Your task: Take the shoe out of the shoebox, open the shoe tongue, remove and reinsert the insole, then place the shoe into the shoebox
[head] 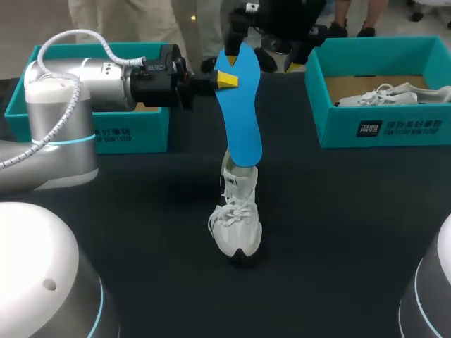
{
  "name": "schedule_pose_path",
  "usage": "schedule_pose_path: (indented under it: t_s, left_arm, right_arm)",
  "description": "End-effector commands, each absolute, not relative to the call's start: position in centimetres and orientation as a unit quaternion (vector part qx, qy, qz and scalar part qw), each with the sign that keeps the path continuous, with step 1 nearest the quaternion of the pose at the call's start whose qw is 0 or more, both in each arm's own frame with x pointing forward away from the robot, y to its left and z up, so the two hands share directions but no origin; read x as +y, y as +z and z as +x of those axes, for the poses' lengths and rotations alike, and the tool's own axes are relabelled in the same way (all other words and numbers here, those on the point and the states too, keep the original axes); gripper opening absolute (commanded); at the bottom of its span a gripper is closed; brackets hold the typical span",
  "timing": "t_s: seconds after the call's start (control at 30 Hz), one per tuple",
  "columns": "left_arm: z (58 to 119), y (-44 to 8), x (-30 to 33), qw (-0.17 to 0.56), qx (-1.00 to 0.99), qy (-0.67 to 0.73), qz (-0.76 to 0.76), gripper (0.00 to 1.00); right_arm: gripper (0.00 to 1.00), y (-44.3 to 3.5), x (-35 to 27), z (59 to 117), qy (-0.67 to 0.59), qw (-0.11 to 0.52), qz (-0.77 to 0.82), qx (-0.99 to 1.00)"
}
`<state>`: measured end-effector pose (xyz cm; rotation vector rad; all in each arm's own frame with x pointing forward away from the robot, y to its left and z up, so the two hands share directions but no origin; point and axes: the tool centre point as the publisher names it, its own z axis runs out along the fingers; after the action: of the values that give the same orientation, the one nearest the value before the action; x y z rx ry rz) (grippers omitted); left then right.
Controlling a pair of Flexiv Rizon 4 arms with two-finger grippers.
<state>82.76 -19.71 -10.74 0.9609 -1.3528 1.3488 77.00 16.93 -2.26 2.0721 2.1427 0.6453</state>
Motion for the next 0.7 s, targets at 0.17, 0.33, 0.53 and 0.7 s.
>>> schedule_pose_path:
  t_s: [0.17, 0.33, 0.53, 0.7]
  left_arm:
    - [82.7, -10.7, -19.7, 0.480, -0.555, 0.553, 0.395, 0.00]
    - [82.7, -10.7, -19.7, 0.480, -0.555, 0.553, 0.395, 0.00]
    - [82.7, -10.7, -19.7, 0.480, -0.555, 0.553, 0.395, 0.00]
    - [82.7, -10.7, -19.7, 0.480, -0.555, 0.553, 0.395, 0.00]
  right_arm:
    - [1.00, -2.2, 15.6, 77.4, 0.299, -0.048, 0.635, 0.711]
    - [1.00, -2.4, 15.5, 77.5, 0.336, -0.090, 0.622, 0.702]
    - [1.00, -3.5, 15.8, 77.2, 0.334, -0.122, 0.629, 0.692]
    - [1.00, -3.5, 15.8, 77.2, 0.334, -0.122, 0.629, 0.692]
